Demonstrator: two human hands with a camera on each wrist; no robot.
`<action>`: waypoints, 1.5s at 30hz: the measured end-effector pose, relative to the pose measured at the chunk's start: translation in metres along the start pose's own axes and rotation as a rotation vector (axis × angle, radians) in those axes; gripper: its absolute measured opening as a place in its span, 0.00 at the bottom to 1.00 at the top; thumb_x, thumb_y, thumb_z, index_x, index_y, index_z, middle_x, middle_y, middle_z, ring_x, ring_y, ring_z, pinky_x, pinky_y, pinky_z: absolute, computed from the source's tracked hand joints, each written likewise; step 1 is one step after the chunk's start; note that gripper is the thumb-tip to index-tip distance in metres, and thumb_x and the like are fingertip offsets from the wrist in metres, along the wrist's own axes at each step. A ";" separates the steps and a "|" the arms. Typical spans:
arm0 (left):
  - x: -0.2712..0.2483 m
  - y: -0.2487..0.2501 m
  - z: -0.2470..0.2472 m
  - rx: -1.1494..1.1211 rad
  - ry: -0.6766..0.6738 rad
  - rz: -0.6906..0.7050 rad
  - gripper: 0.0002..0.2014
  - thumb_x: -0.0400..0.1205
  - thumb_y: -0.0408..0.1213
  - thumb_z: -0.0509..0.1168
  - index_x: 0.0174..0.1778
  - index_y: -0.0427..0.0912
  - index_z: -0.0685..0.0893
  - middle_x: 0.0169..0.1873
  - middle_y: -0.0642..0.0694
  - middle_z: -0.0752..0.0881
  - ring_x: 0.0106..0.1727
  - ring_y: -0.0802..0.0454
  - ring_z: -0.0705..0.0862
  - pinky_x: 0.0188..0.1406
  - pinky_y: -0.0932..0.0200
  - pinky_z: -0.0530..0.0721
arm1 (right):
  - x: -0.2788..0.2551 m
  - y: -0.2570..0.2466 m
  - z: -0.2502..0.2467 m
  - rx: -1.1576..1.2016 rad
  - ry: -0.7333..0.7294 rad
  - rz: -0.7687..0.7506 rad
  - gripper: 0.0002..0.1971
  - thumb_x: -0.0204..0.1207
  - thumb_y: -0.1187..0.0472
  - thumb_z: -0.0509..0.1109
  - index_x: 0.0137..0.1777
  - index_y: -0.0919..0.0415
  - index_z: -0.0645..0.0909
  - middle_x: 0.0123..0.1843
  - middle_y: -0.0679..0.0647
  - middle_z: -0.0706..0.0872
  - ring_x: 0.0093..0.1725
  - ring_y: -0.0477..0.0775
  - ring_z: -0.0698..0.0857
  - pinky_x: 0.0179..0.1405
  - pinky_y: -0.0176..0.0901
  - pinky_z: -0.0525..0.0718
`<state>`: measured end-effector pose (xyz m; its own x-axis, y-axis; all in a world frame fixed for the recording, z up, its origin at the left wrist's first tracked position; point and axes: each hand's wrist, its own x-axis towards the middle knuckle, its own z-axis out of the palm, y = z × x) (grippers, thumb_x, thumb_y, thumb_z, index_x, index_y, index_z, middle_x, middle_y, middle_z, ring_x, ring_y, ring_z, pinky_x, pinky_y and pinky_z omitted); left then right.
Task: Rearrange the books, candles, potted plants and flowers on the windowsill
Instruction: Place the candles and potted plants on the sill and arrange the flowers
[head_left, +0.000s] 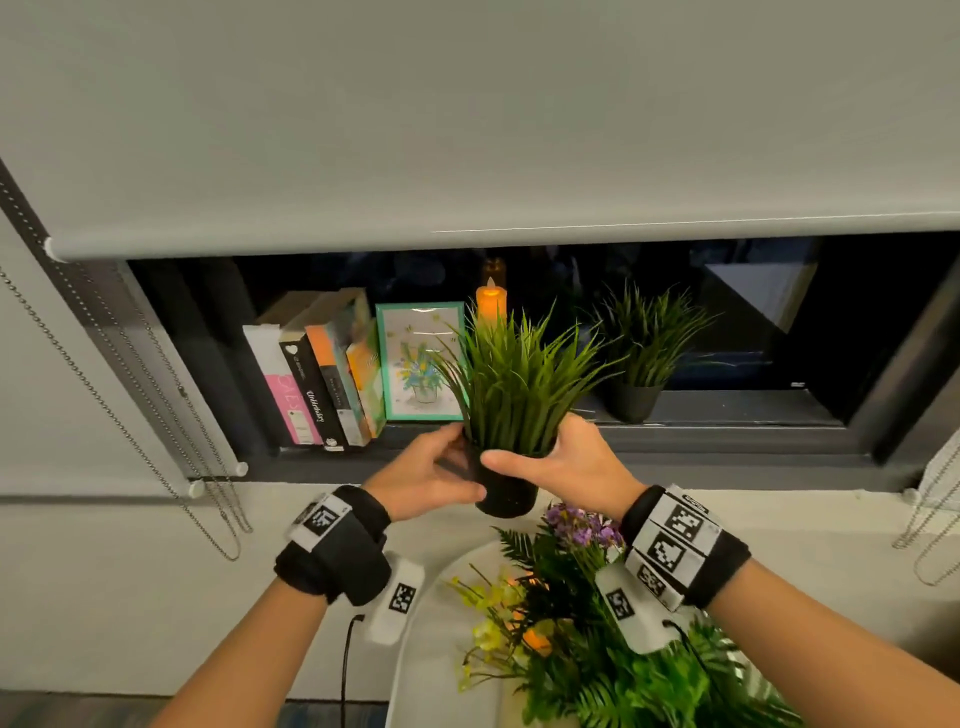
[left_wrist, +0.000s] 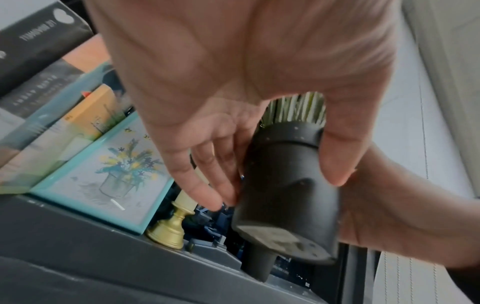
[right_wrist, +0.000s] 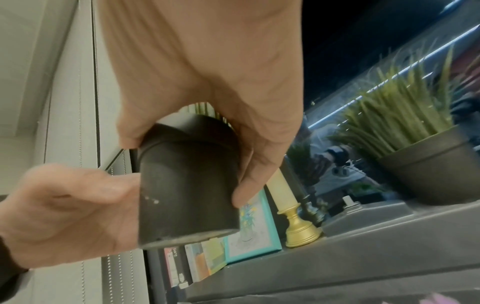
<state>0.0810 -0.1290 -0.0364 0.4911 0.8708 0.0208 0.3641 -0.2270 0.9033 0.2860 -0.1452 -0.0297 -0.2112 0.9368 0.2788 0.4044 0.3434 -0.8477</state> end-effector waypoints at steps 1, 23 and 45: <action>0.001 -0.003 0.000 0.017 0.012 0.008 0.34 0.66 0.40 0.77 0.68 0.52 0.73 0.56 0.52 0.85 0.53 0.64 0.84 0.52 0.65 0.83 | 0.006 -0.001 0.004 -0.016 0.000 0.013 0.27 0.60 0.40 0.81 0.60 0.46 0.83 0.53 0.36 0.89 0.54 0.29 0.84 0.53 0.28 0.82; 0.032 -0.148 -0.023 0.156 0.584 -0.407 0.39 0.58 0.37 0.85 0.64 0.37 0.76 0.60 0.43 0.85 0.62 0.47 0.83 0.56 0.66 0.76 | 0.047 0.046 0.027 -0.195 -0.277 0.258 0.22 0.73 0.58 0.75 0.66 0.57 0.75 0.45 0.54 0.91 0.46 0.50 0.88 0.53 0.45 0.86; 0.030 -0.191 -0.015 0.075 0.625 -0.534 0.42 0.59 0.37 0.84 0.66 0.38 0.69 0.60 0.39 0.85 0.63 0.41 0.83 0.64 0.52 0.80 | 0.044 0.052 0.032 -0.280 -0.258 0.192 0.09 0.74 0.63 0.72 0.53 0.58 0.82 0.39 0.49 0.89 0.34 0.35 0.82 0.36 0.20 0.75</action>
<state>0.0148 -0.0528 -0.2020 -0.2862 0.9465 -0.1488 0.4869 0.2775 0.8282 0.2692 -0.0880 -0.0761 -0.3101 0.9504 -0.0249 0.6770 0.2024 -0.7076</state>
